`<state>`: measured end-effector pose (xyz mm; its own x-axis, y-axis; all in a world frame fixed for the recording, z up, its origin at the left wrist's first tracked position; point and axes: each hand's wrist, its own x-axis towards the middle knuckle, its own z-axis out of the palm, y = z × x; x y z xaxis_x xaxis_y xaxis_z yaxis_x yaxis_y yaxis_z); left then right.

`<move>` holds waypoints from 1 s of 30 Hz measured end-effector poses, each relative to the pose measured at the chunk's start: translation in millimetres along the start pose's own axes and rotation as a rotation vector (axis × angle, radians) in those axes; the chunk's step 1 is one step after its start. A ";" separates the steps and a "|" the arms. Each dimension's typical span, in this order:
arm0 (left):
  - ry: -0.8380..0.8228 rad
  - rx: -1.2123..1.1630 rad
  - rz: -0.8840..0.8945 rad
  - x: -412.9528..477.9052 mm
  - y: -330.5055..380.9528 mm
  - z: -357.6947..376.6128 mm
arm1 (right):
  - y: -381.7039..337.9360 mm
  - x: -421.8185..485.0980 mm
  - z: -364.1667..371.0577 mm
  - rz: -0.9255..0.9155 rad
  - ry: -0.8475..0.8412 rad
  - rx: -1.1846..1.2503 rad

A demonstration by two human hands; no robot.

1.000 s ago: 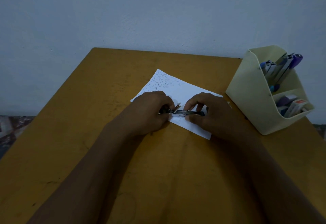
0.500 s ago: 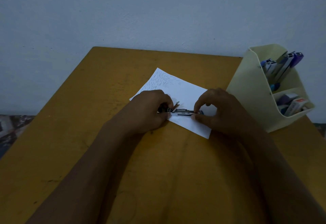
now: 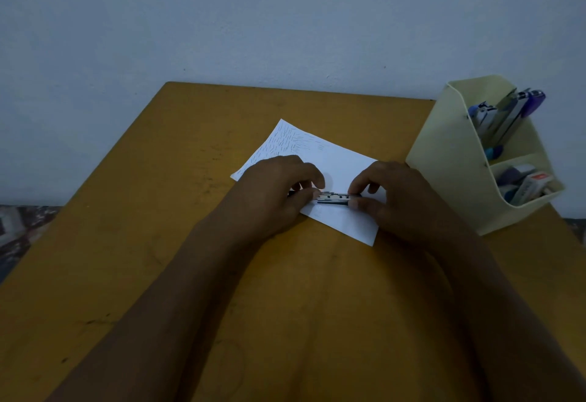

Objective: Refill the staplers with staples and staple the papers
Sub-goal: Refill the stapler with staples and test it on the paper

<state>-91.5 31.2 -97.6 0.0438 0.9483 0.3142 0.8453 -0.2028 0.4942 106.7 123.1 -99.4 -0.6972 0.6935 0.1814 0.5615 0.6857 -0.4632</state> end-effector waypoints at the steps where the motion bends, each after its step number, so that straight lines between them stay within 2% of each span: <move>1: -0.009 0.019 0.015 0.0 0.4 2.1 | -0.5 0.3 0.4 0.003 -0.005 -0.004; 7: -0.035 0.050 -0.010 0.6 -0.6 2.6 | -0.9 0.8 1.7 -0.008 0.020 0.013; 10: -0.040 0.074 -0.073 -0.9 -6.8 -3.3 | -1.3 1.4 3.3 -0.009 0.096 0.054; 12: -0.055 0.173 -0.114 -1.7 -13.1 -5.3 | -0.1 2.1 4.0 -0.010 0.163 0.090; 18: -0.071 0.267 -0.164 -3.7 -18.8 -11.2 | -0.1 3.4 4.8 0.008 0.229 0.313; 23: 0.076 0.038 -0.179 -4.6 -10.2 -16.3 | -1.8 3.9 -1.1 0.053 0.316 0.647; 30: 0.187 -0.150 -0.190 -3.7 1.8 -23.1 | -11.0 3.0 -2.9 0.023 0.333 0.724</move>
<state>-102.4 21.7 -79.2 -0.2182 0.9143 0.3413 0.7402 -0.0728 0.6684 99.7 118.3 -91.2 -0.4546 0.8139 0.3618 0.0654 0.4356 -0.8978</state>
